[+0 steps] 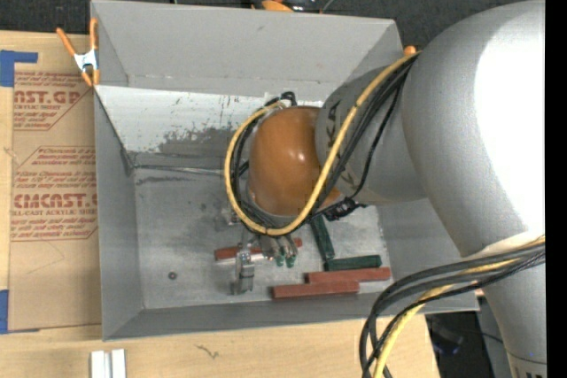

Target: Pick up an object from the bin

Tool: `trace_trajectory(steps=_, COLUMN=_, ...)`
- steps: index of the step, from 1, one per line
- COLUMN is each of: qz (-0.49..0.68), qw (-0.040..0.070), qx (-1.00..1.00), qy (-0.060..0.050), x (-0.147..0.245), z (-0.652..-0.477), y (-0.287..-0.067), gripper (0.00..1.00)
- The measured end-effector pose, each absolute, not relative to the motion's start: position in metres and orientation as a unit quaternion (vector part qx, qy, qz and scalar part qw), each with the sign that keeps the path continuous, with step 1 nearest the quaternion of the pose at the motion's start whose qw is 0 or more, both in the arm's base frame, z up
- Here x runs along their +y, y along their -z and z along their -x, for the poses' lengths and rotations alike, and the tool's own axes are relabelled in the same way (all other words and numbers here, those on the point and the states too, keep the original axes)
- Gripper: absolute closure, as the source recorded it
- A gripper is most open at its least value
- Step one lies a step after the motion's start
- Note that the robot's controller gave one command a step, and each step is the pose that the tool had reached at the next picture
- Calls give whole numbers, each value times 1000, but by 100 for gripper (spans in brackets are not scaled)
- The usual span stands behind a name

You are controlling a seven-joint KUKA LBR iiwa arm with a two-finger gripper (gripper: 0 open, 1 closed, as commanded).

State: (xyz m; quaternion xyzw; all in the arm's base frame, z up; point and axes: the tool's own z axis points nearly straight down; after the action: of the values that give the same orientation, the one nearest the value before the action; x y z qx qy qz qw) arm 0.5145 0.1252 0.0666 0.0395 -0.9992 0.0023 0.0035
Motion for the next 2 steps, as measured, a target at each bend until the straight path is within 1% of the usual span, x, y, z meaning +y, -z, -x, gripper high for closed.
trace_trajectory(steps=1, qz=-42, qw=0, qx=-999, qy=1, x=130, z=-516, y=-69, gripper=100)
trace_trajectory(steps=2, qz=-49, qw=-5, qx=-999, qy=1, x=146, z=-543, y=-198, gripper=100)
